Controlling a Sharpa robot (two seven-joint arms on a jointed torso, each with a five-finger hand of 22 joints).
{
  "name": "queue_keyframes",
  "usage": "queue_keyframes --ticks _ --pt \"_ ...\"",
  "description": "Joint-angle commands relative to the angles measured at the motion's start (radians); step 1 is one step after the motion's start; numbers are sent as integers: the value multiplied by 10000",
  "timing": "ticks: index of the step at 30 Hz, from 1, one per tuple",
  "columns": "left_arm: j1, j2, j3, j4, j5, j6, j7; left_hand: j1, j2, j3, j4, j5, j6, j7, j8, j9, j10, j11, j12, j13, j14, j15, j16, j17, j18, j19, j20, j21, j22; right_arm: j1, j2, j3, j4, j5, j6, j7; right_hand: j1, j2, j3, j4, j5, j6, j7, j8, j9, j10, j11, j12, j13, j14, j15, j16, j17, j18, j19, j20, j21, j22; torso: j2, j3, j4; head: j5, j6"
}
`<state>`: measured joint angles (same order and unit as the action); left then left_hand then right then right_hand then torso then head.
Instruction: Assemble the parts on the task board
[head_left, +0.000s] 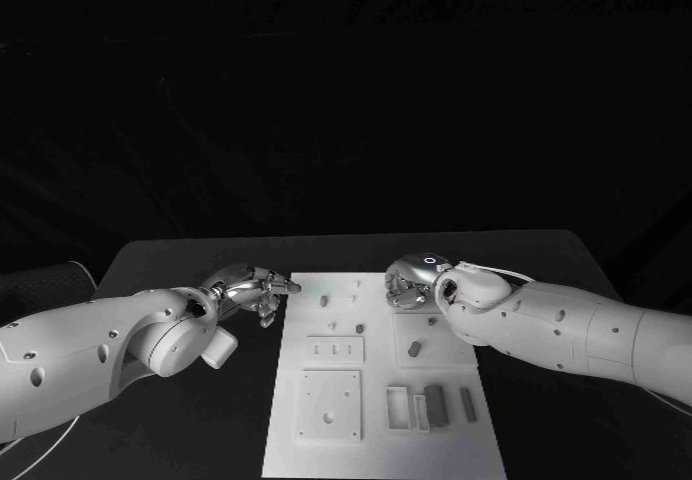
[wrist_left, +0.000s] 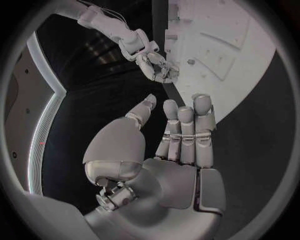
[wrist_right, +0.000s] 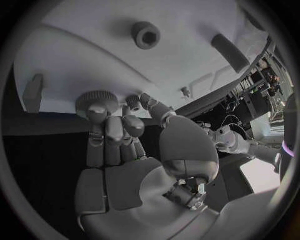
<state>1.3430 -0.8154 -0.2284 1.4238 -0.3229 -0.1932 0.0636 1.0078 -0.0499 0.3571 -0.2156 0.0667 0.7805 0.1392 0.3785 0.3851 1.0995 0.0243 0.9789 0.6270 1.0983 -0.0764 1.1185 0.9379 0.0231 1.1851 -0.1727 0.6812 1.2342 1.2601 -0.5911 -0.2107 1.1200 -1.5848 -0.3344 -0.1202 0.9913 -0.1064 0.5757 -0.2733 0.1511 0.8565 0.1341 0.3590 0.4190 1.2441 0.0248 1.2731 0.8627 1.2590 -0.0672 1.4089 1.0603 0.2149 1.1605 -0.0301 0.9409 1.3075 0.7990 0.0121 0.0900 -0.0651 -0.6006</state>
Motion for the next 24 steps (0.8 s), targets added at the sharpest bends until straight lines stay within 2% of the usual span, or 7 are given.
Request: queue_keyframes --ticks 1,17,21,24 --pt "12 9 8 17 -13 126 33 -61 38 55 26 -36 63 28 -49 15 -65 25 59 11 -57 -47 40 -15 834 -13 -57 36 11 -103 -31 -69 18 -156 391 -188 50 58 22 -62 48 98 5 60 -14 31 -39 52 -16 231 -165 61 30 469 11 -93 43 207 10 7 -4 4 3" --pt "12 7 8 3 -13 130 19 -58 42 59 23 -37 65 28 -53 18 -67 25 62 13 -63 -47 54 -30 835 -15 -56 36 17 -105 -99 -69 86 -165 436 -204 52 57 19 -70 49 141 -8 66 -9 50 -51 59 -19 260 -175 80 63 469 21 -101 66 207 20 12 -1 -25 18" --pt "12 6 8 3 -13 127 18 -58 44 60 22 -37 66 28 -53 19 -68 25 63 13 -64 -47 57 -34 835 -15 -55 36 19 -105 -100 -70 88 -165 438 -200 107 138 53 -100 82 146 -15 55 -12 58 -58 58 -22 259 -183 79 60 469 17 -112 77 205 19 8 4 -43 31" --pt "12 4 8 4 -13 124 17 -58 45 61 22 -37 67 28 -53 20 -68 25 63 14 -65 -47 59 -36 835 -15 -55 36 20 -105 -99 -70 94 -165 434 -206 222 295 93 -162 98 155 -19 43 -13 63 -62 60 -23 269 -189 88 84 469 2 -127 92 208 22 6 4 -44 34"
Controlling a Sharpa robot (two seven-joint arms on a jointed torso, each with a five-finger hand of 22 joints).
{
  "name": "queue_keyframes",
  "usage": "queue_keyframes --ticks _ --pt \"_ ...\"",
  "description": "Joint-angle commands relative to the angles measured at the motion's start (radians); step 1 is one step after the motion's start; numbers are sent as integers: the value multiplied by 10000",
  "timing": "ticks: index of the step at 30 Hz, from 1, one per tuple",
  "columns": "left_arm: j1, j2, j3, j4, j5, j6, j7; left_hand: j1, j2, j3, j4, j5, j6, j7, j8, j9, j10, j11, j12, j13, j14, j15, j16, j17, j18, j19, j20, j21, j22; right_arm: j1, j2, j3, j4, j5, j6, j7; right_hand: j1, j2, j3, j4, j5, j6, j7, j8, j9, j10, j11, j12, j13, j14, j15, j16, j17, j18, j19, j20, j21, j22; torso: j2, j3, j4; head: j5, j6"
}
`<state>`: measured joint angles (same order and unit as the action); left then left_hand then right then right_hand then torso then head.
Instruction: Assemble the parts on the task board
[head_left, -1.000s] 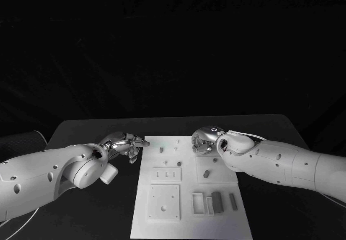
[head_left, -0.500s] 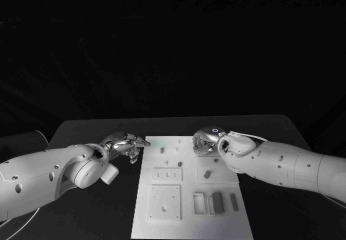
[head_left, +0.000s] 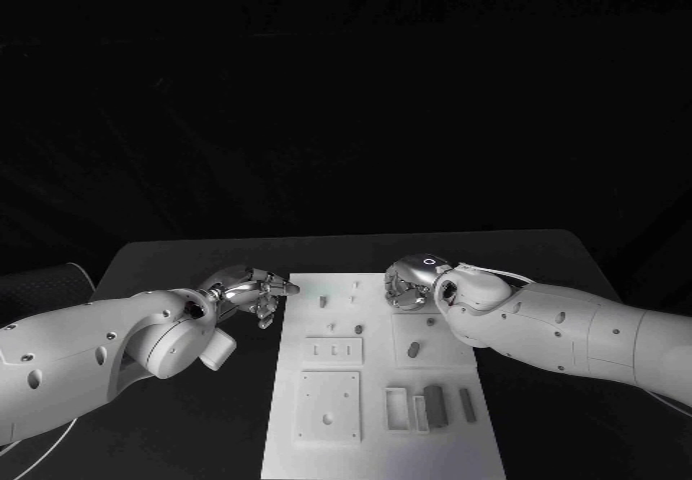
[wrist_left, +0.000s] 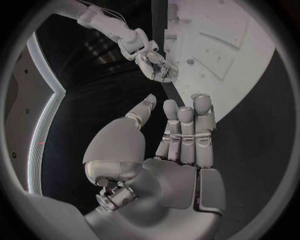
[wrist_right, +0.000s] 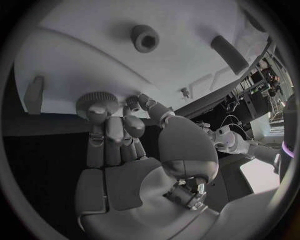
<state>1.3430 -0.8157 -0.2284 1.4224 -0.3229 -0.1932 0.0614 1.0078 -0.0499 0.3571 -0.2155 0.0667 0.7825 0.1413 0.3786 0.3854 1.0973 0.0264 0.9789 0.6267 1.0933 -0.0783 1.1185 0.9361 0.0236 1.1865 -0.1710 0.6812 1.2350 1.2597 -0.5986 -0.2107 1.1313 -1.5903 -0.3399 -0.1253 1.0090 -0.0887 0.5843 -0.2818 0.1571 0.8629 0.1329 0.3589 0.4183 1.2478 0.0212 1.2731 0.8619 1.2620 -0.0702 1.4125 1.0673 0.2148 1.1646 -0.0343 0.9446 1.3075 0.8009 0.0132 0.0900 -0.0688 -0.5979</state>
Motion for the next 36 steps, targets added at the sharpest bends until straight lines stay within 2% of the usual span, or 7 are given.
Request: queue_keyframes --ticks 1,5,11,18,28,34,36 --pt "12 5 7 21 -13 128 37 -58 45 61 22 -37 47 8 -54 17 -47 4 64 17 -16 -28 60 -18 830 -29 -72 36 12 -102 -23 -71 -19 -112 495 -157 100 183 14 -93 34 96 -8 40 -5 28 -28 64 -13 233 -160 51 10 470 -50 -90 64 211 7 -7 5 -4 6" --pt "12 -3 7 22 -13 126 28 -57 49 62 21 -36 48 8 -55 18 -48 4 64 17 -18 -28 64 -23 830 -29 -71 36 14 -102 -31 -71 -35 -159 526 -172 382 409 46 -120 90 122 -15 33 2 27 -33 78 -6 238 -163 69 48 470 -102 -111 102 221 9 -9 8 -17 -5" --pt "12 -13 7 24 -13 82 6 -56 53 65 20 -36 50 8 -56 20 -49 4 65 18 -21 -28 70 -31 831 -29 -71 36 16 -103 -43 -71 -53 -218 656 -202 669 573 16 -128 313 201 -31 48 26 24 -48 97 6 235 -173 91 91 470 -177 -114 171 229 16 -6 5 -3 -13" --pt "12 -14 7 11 -13 65 -2 -56 54 67 19 -37 53 8 -57 22 -54 5 65 18 -27 -27 76 -40 830 -32 -70 35 20 -106 -43 -71 -38 -232 665 -219 663 467 -85 -119 376 231 -33 46 32 19 -49 93 4 217 -171 85 81 470 -212 -94 202 223 16 -6 7 1 -8" --pt "12 -15 7 14 -13 43 -2 -58 55 68 18 -37 57 9 -58 25 -57 5 66 19 -33 -26 84 -50 830 -35 -68 34 24 -106 -30 -70 26 -367 170 -365 620 433 -152 -107 346 310 -50 69 48 27 -64 92 0 243 -180 98 121 470 -216 -77 227 213 16 -1 7 -3 13" --pt "12 -21 7 13 -13 24 -12 -59 56 69 18 -37 59 9 -58 26 -59 5 67 19 -36 -26 90 -57 830 -36 -68 33 26 -97 -141 -46 299 -568 -37 -565 594 368 -185 -98 354 401 -78 96 63 54 -91 89 -8 279 -197 107 143 470 -200 -74 250 203 13 -9 4 14 33" --pt "12 -19 7 16 -13 9 -27 -59 56 69 18 -37 60 8 -58 27 -59 5 67 19 -37 -26 91 -58 830 -36 -67 33 27 -60 -182 -26 395 -651 -104 -630 593 362 -170 -96 507 449 -95 105 69 74 -107 81 -18 289 -210 101 134 470 -197 -74 257 196 11 -16 5 13 50"
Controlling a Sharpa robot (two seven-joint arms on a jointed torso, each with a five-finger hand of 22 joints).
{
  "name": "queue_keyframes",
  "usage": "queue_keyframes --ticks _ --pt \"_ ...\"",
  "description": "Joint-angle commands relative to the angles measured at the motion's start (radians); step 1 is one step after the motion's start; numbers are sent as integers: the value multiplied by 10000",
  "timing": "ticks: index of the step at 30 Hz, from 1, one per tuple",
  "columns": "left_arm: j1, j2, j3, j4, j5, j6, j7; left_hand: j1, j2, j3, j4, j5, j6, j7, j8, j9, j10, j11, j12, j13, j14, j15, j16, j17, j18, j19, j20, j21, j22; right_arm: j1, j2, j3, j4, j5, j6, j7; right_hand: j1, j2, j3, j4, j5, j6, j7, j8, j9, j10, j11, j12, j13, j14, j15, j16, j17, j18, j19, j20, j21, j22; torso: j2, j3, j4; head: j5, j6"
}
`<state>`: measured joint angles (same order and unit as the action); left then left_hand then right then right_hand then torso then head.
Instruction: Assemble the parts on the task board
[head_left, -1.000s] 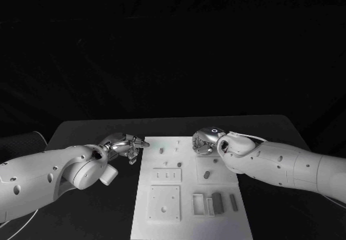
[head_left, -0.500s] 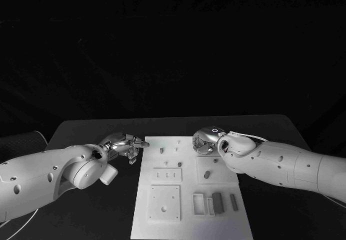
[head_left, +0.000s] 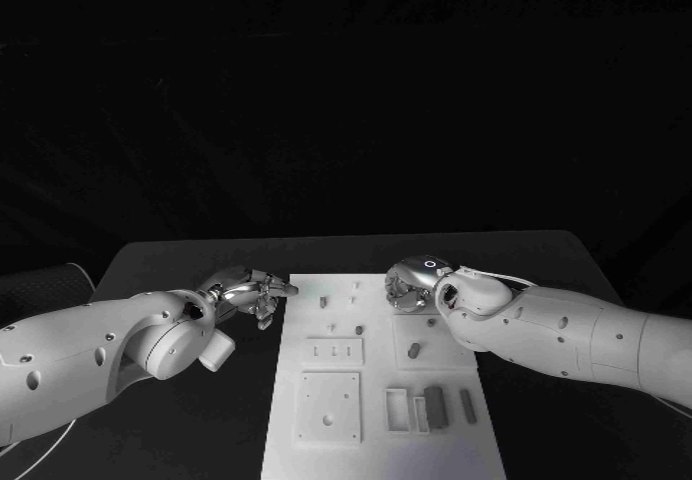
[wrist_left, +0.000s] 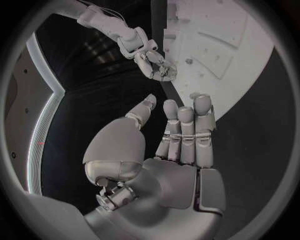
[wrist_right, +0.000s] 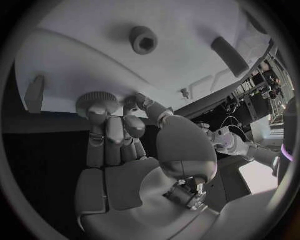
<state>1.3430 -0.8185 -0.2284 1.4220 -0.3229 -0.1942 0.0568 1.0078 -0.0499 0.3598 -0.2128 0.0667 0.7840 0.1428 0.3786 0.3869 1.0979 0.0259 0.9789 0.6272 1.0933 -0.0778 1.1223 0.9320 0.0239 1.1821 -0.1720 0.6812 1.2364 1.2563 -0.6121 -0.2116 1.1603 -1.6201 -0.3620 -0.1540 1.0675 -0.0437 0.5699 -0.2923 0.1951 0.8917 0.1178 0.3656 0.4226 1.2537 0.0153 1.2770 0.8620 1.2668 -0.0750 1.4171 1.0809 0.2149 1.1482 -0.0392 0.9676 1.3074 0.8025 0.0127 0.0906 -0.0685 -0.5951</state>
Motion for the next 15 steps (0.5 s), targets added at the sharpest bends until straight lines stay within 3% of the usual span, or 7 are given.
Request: queue_keyframes --ticks 1,15 --pt "12 8 7 20 -13 18 17 -58 58 43 -9 -37 45 -7 -59 12 -65 10 67 14 -37 -30 54 -19 827 8 -57 33 13 -6 -57 -12 132 -361 105 -353 1 -94 -23 10 197 178 51 38 27 22 -53 38 -24 244 -167 51 -7 469 -31 -24 30 193 -5 -11 0 9 25" --pt "13 -7 8 44 -13 -6 9 -60 62 47 -9 -38 57 -8 -57 18 -66 9 71 16 -44 -31 70 -37 828 6 -56 32 20 207 -89 125 658 -626 -59 -640 -65 -140 -24 21 299 363 -4 92 59 69 -104 6 -53 276 -199 28 -34 469 -2 -28 51 181 -4 -12 -5 16 95"
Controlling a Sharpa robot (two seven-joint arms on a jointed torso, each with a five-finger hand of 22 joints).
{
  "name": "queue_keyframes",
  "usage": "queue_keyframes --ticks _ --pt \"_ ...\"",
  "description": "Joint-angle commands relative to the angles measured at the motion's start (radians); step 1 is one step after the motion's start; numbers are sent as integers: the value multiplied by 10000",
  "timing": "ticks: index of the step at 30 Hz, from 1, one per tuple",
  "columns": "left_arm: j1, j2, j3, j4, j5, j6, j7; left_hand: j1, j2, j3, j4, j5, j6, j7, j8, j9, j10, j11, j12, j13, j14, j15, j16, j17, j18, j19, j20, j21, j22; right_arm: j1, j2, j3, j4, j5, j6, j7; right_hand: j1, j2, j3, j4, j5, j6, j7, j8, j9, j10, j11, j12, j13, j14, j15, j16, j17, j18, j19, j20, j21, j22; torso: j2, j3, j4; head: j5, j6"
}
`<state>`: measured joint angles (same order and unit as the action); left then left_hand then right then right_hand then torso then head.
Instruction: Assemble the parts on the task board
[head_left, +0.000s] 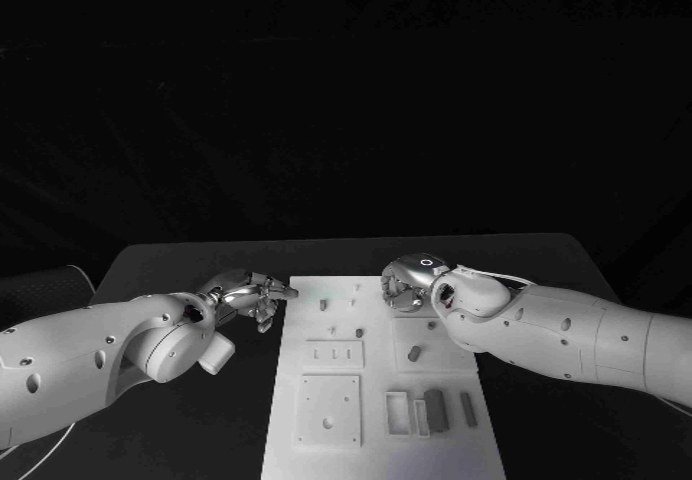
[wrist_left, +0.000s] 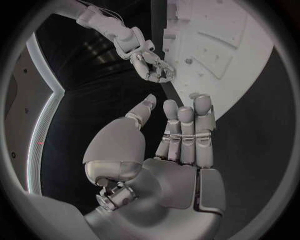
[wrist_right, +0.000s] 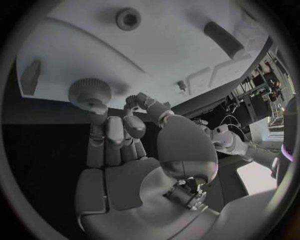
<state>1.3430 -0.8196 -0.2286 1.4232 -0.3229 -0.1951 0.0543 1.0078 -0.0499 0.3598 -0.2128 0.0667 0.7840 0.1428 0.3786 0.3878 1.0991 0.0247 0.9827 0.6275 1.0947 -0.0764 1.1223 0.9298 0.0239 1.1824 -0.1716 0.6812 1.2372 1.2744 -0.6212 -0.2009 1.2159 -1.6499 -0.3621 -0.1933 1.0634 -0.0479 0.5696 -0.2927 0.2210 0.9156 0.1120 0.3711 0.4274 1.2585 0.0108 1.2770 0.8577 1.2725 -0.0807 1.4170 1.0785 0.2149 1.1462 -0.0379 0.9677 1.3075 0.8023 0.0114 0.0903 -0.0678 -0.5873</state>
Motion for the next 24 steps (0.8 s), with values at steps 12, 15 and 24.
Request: queue_keyframes --ticks 12,15,24 --pt "13 15 10 54 -13 -7 29 -61 63 49 -9 -38 60 -9 -59 13 -78 21 35 15 -61 -47 81 -26 829 4 -61 33 17 92 507 88 -28 -439 -261 -458 -54 -137 -20 28 60 177 33 46 20 45 -80 -6 -20 246 -159 25 -3 469 33 -46 57 175 10 11 11 19 78" --pt "13 21 10 56 -13 -6 28 -60 65 50 -10 -37 61 -9 -59 13 -78 20 36 15 -62 -47 85 -30 829 5 -61 33 18 98 709 104 -163 -439 -415 -484 -55 -135 -16 30 66 182 31 46 21 49 -83 -8 -22 252 -162 25 -2 469 38 -48 58 174 11 9 18 4 90" --pt "13 43 11 52 -13 -1 30 -61 65 51 -11 -37 62 -9 -61 15 -77 20 38 16 -63 -47 92 -37 829 5 -61 34 21 108 1203 118 -543 -482 -469 -552 -56 -142 5 28 132 196 22 37 21 69 -92 -19 -31 262 -173 15 -21 469 53 -57 62 170 11 3 22 17 122"
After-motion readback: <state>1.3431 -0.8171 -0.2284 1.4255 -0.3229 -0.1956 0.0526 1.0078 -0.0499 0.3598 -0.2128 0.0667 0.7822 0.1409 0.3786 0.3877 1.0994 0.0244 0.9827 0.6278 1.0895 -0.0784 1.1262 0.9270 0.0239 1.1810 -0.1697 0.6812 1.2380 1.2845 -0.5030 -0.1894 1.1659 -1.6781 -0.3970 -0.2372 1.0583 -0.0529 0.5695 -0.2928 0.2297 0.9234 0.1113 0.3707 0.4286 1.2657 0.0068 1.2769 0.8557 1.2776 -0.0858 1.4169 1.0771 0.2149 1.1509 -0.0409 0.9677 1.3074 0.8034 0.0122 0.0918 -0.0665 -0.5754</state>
